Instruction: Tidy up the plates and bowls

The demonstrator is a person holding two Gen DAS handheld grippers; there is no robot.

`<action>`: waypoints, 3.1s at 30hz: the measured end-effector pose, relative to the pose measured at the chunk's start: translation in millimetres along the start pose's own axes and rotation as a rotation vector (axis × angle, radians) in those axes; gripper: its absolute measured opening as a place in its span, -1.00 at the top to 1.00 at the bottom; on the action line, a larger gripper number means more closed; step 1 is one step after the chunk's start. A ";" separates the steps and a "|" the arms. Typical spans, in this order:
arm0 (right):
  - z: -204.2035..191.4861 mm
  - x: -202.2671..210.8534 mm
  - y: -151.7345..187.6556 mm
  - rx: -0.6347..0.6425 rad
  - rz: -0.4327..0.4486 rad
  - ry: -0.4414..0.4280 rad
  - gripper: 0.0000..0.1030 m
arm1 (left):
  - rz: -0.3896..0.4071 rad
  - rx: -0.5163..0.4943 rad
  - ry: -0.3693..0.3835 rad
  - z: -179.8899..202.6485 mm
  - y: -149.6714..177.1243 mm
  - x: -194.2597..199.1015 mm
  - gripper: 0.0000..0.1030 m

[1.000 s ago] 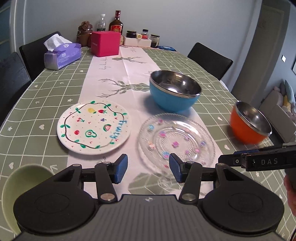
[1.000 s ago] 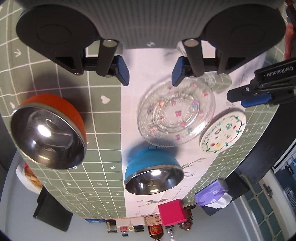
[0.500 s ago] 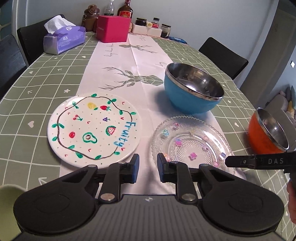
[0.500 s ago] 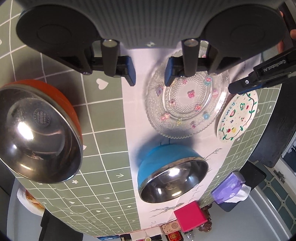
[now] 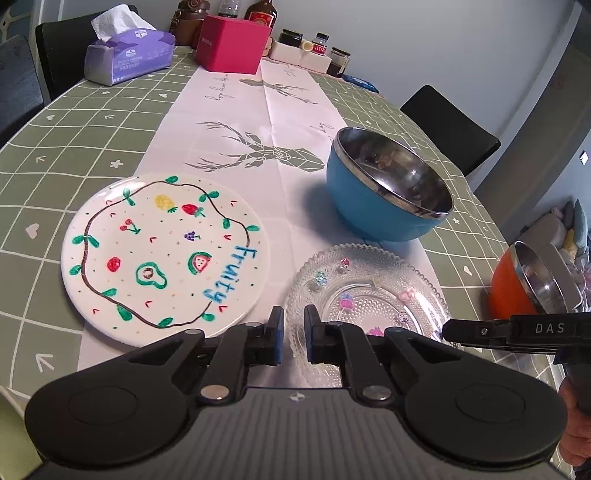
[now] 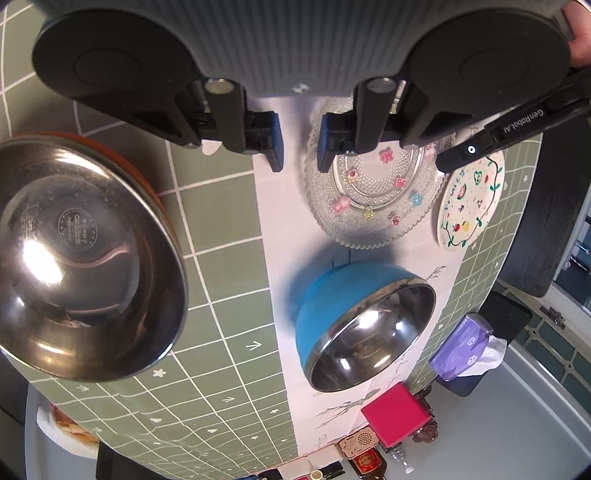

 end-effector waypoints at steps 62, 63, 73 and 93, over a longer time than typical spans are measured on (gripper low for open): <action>-17.1 17.9 21.5 0.040 0.000 -0.024 0.86 | 0.002 0.004 -0.050 6.9 15.0 32.6 0.83; -16.7 20.0 23.1 0.036 0.000 -0.023 0.86 | 0.004 0.005 -0.051 8.5 15.5 34.4 0.84; -17.5 49.2 40.0 0.017 0.015 -0.037 0.86 | 0.008 0.025 -0.044 22.7 30.7 64.0 0.83; 34.0 119.7 125.3 -0.025 0.061 0.021 0.85 | -0.064 0.017 0.086 84.0 111.7 92.5 0.83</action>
Point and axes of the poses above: each gripper's, at about its wrist camera, not at the fingertips, and x roughly against the way its jaws point, z to its right, y to its underside, the point moved 9 cm from there along -x, roughly the way its jaws point, and after that the axes turned 8 degrees about -z, right-handed, at the moved point
